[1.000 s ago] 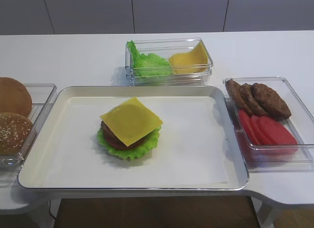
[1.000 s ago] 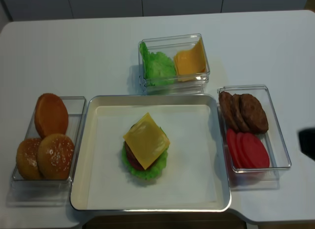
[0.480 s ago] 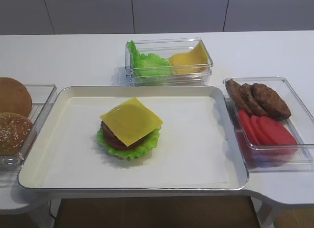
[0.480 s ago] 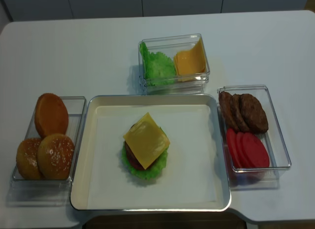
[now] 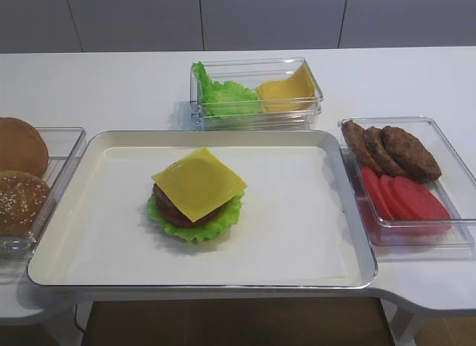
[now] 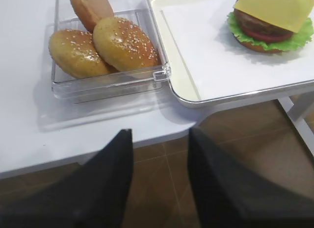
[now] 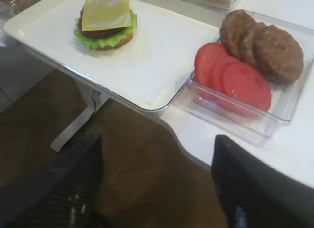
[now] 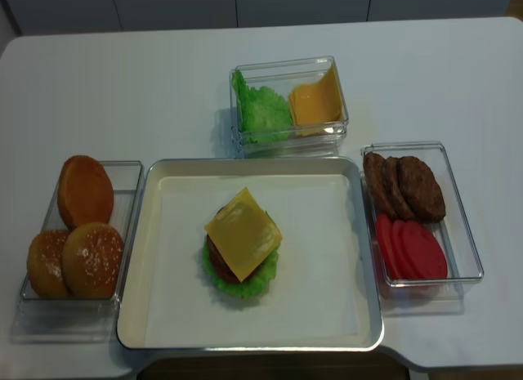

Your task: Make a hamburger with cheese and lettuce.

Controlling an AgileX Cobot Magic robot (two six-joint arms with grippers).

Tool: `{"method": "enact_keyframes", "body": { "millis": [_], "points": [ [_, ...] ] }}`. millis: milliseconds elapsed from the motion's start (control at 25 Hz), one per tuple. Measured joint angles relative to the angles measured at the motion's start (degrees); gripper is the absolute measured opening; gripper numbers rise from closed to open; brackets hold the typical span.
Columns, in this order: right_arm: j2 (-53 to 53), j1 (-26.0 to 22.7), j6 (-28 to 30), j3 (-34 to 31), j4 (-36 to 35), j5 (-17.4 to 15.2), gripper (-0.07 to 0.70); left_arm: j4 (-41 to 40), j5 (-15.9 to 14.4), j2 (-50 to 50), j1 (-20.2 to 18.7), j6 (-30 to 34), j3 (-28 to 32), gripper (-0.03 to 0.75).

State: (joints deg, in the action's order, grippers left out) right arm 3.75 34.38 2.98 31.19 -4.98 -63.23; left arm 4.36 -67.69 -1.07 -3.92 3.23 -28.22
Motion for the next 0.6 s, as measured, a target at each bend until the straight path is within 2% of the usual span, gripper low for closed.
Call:
{"method": "enact_keyframes", "body": {
  "millis": [200, 320, 440, 600],
  "points": [
    [-4.4, 0.0, 6.3, -1.9, -4.3, 0.4, 0.536, 0.0, 0.0, 0.0, 0.0, 0.0, 0.0, 0.283],
    [-4.7, 0.0, 9.0, -2.2, -5.7, -0.8, 0.536, 0.0, 0.0, 0.0, 0.0, 0.0, 0.0, 0.283],
    [-4.7, 0.0, 9.6, -2.9, -6.0, -2.1, 0.536, 0.0, 0.0, 0.0, 0.0, 0.0, 0.1, 0.283],
    [-4.7, 0.0, 9.8, -3.1, -6.0, -2.3, 0.522, 0.0, 0.0, 0.0, 0.0, 0.0, 0.1, 0.283]
  ]
}}
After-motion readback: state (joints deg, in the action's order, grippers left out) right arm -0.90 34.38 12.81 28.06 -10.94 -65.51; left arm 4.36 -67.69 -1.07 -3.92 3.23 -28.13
